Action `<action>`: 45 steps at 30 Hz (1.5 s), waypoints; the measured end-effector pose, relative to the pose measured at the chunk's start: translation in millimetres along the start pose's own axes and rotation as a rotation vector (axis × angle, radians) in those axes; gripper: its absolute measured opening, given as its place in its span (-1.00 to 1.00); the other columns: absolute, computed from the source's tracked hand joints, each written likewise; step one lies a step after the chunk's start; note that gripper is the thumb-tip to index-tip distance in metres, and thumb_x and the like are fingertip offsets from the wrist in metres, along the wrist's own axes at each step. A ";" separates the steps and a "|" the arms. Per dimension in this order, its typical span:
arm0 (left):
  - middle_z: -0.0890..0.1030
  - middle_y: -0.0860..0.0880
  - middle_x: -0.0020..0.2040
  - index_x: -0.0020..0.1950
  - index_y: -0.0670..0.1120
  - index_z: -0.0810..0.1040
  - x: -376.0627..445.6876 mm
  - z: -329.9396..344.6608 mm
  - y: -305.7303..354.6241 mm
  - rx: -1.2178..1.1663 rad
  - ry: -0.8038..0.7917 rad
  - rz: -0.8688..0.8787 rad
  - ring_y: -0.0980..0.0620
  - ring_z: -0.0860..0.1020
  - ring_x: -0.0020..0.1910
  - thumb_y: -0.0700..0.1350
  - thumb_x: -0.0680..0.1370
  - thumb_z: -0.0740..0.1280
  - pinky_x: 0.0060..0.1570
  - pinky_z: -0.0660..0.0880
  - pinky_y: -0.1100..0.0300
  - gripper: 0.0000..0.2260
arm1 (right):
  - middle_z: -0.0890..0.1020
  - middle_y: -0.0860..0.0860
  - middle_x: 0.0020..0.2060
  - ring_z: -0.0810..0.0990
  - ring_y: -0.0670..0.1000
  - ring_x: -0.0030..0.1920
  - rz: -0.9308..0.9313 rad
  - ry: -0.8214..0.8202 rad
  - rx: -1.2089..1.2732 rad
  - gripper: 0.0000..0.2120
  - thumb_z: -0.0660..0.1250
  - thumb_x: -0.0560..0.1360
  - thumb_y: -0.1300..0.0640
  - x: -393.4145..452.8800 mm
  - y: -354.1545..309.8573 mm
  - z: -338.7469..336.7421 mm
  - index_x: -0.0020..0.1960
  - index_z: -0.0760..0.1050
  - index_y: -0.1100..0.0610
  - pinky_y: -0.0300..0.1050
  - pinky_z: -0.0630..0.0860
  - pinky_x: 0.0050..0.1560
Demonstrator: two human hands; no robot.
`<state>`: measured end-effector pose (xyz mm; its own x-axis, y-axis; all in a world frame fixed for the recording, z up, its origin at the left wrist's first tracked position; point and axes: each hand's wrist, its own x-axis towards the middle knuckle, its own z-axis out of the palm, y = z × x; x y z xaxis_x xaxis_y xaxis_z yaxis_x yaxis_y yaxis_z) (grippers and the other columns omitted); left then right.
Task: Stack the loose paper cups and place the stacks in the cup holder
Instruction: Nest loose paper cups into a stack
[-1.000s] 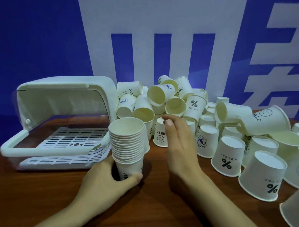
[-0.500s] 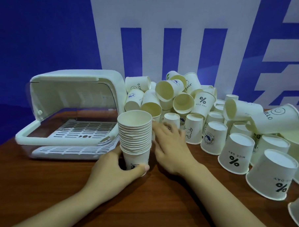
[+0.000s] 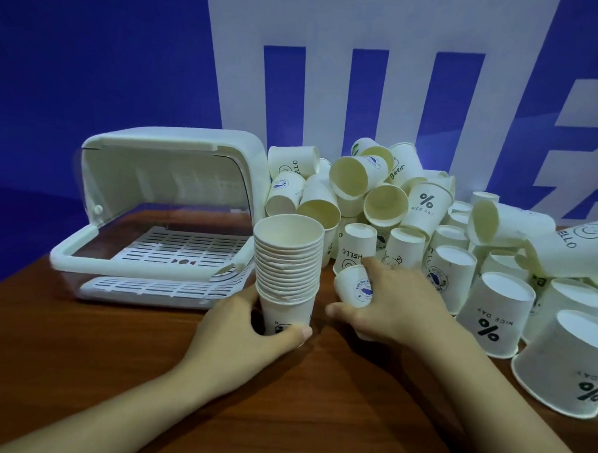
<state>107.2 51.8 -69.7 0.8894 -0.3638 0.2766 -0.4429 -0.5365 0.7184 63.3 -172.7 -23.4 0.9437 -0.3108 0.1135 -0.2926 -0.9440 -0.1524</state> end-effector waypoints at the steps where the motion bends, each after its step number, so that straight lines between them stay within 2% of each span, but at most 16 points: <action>1: 0.67 0.40 0.03 0.14 0.27 0.61 -0.3 -0.1 -0.3 0.003 -0.003 0.004 0.36 0.60 0.06 0.46 0.24 0.45 0.08 0.58 0.17 -0.46 | 0.61 0.05 0.17 0.56 0.17 0.19 0.013 -0.016 0.059 -0.21 0.40 0.33 -0.46 -1.9 0.5 -3.4 0.34 0.35 0.01 -0.01 0.42 0.03; 3: 0.66 0.40 0.03 0.16 0.28 0.60 -0.5 -0.4 -0.7 0.011 -0.007 0.013 0.37 0.60 0.06 0.47 0.25 0.44 0.04 0.56 0.22 -0.45 | 0.62 0.01 0.16 0.59 0.10 0.17 0.007 0.045 0.285 -0.20 0.53 0.35 -0.28 -4.4 -0.1 -11.8 0.44 0.32 0.01 -0.11 0.40 -0.01; 5: 0.66 0.41 0.01 0.13 0.31 0.59 -0.6 -0.3 0.5 0.021 -0.010 0.019 0.38 0.59 0.04 0.46 0.26 0.45 0.02 0.55 0.24 -0.50 | 0.64 -0.12 0.06 0.63 -0.03 0.06 -0.017 0.236 0.550 -0.12 0.61 0.34 -0.13 -7.7 -1.5 -19.8 0.53 0.27 -0.04 -0.17 0.42 0.01; 7: 0.66 0.41 -0.01 0.07 0.34 0.58 -0.8 -0.5 2.3 0.017 -0.009 0.024 0.37 0.59 0.02 0.43 0.28 0.48 0.02 0.57 0.23 -0.58 | 0.64 -0.21 -0.06 0.64 -0.18 -0.07 -0.029 0.437 0.801 -0.06 0.64 0.31 -0.01 -11.0 -3.5 -28.0 0.57 0.24 -0.08 -0.13 0.55 0.05; 8: 0.66 0.39 0.00 0.06 0.34 0.57 -0.8 -0.5 3.3 0.014 -0.019 0.029 0.37 0.59 0.03 0.41 0.30 0.50 0.04 0.57 0.22 -0.61 | 0.67 -0.16 -0.04 0.66 -0.18 -0.05 -0.037 0.490 0.960 -0.05 0.66 0.30 0.01 -13.7 -5.7 -33.1 0.56 0.26 -0.08 -0.09 0.60 0.10; 11: 0.68 0.31 0.06 0.14 0.24 0.61 -0.9 1.7 6.8 -0.021 -0.096 0.074 0.33 0.60 0.07 0.32 0.36 0.55 0.11 0.58 0.15 -0.58 | 0.72 0.03 0.12 0.72 -0.02 0.12 -0.159 0.518 1.383 -0.06 0.69 0.25 0.00 -22.2 -15.0 -45.9 0.52 0.33 0.00 0.06 0.65 0.20; 15: 0.67 0.32 0.08 0.11 0.22 0.61 -4.6 4.2 12.2 -0.049 -0.165 0.156 0.32 0.61 0.10 0.24 0.41 0.57 0.10 0.57 0.21 -0.66 | 0.74 0.07 0.11 0.72 0.02 0.15 -0.322 0.465 1.587 -0.30 0.53 0.32 0.06 -31.9 -29.6 -57.8 0.41 0.39 0.04 -0.08 0.67 0.10; 17: 0.66 0.33 0.10 0.11 0.27 0.59 -5.2 4.6 13.2 -0.045 -0.172 0.170 0.31 0.61 0.10 0.27 0.41 0.56 0.10 0.57 0.19 -0.66 | 0.70 0.11 0.16 0.70 0.06 0.20 -0.340 0.458 1.661 -0.22 0.55 0.27 0.05 -31.5 -30.6 -56.4 0.44 0.34 0.06 -0.06 0.66 0.13; 20: 0.67 0.31 0.11 0.16 0.26 0.58 -4.2 6.4 12.2 -0.034 -0.159 0.182 0.27 0.63 0.10 0.31 0.39 0.55 0.10 0.59 0.08 -0.60 | 0.68 0.09 0.21 0.69 0.05 0.21 -0.397 0.394 1.577 -0.04 0.69 0.25 0.18 -30.4 -34.1 -46.6 0.52 0.26 0.01 0.06 0.63 0.23; 22: 0.67 0.31 0.09 0.16 0.27 0.58 -4.0 7.5 11.6 -0.021 -0.150 0.180 0.26 0.64 0.09 0.36 0.38 0.53 0.09 0.60 0.05 -0.58 | 0.70 0.08 0.19 0.69 0.04 0.20 -0.413 0.359 1.438 -0.03 0.70 0.26 0.05 -31.7 -38.2 -36.0 0.52 0.26 -0.12 0.11 0.59 0.27; 25: 0.67 0.32 0.07 0.15 0.25 0.59 -4.3 8.5 9.7 0.038 -0.112 0.169 0.29 0.63 0.07 0.43 0.34 0.47 0.07 0.60 0.07 -0.53 | 0.71 0.00 0.13 0.69 -0.01 0.17 -0.373 0.347 1.351 -0.07 0.60 0.18 -0.21 -32.2 -40.9 -26.7 0.47 0.29 -0.24 0.02 0.58 0.23; 29: 0.67 0.32 0.02 0.16 0.26 0.58 -3.3 8.5 9.4 0.081 -0.076 0.162 0.30 0.62 0.02 0.40 0.34 0.46 0.03 0.58 0.11 -0.55 | 0.71 -0.04 0.09 0.67 -0.06 0.17 -0.368 0.364 1.314 -0.13 0.53 0.23 -0.26 -26.4 -37.4 -20.8 0.47 0.27 -0.19 -0.15 0.51 0.08; 31: 0.68 0.30 0.01 0.15 0.24 0.60 -2.0 8.8 9.0 0.080 -0.085 0.153 0.28 0.62 0.01 0.40 0.34 0.46 0.03 0.59 0.10 -0.54 | 0.70 -0.04 0.12 0.63 -0.09 0.23 -0.374 0.382 1.288 -0.15 0.50 0.27 -0.28 -25.2 -36.2 -18.6 0.48 0.26 -0.21 -0.16 0.46 0.09; 35: 0.69 0.30 0.03 0.15 0.21 0.62 -1.4 8.8 5.8 0.053 -0.085 0.147 0.29 0.63 0.03 0.39 0.35 0.47 0.05 0.59 0.10 -0.54 | 0.63 -0.14 0.24 0.54 -0.09 0.35 -0.431 0.446 1.203 -0.22 0.44 0.36 -0.27 -24.8 -35.7 -14.4 0.50 0.26 -0.17 0.03 0.49 0.20; 42: 0.68 0.29 0.02 0.14 0.24 0.59 0.1 7.2 5.1 0.119 -0.051 0.128 0.28 0.62 0.01 0.47 0.34 0.40 0.01 0.59 0.08 -0.51 | 0.59 -0.25 0.26 0.54 -0.16 0.32 -0.477 0.508 1.041 -0.50 0.29 0.50 -0.26 -23.6 -33.5 -11.0 0.38 0.48 -0.09 -0.20 0.48 0.24; 45: 0.68 0.30 -0.02 0.14 0.23 0.60 1.1 5.1 3.7 0.130 -0.015 0.087 0.30 0.61 -0.03 0.49 0.31 0.38 -0.02 0.60 0.14 -0.48 | 0.64 -0.28 0.15 0.57 -0.17 0.26 -0.453 0.532 0.997 -0.64 0.22 0.57 -0.21 -19.3 -36.1 -6.4 0.24 0.59 -0.08 -0.10 0.52 0.22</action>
<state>105.9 45.5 -70.1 0.8459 -0.4238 0.3239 -0.5297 -0.5966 0.6029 54.6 -133.4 -13.8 0.6802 -0.2026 0.7045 0.5145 -0.5527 -0.6557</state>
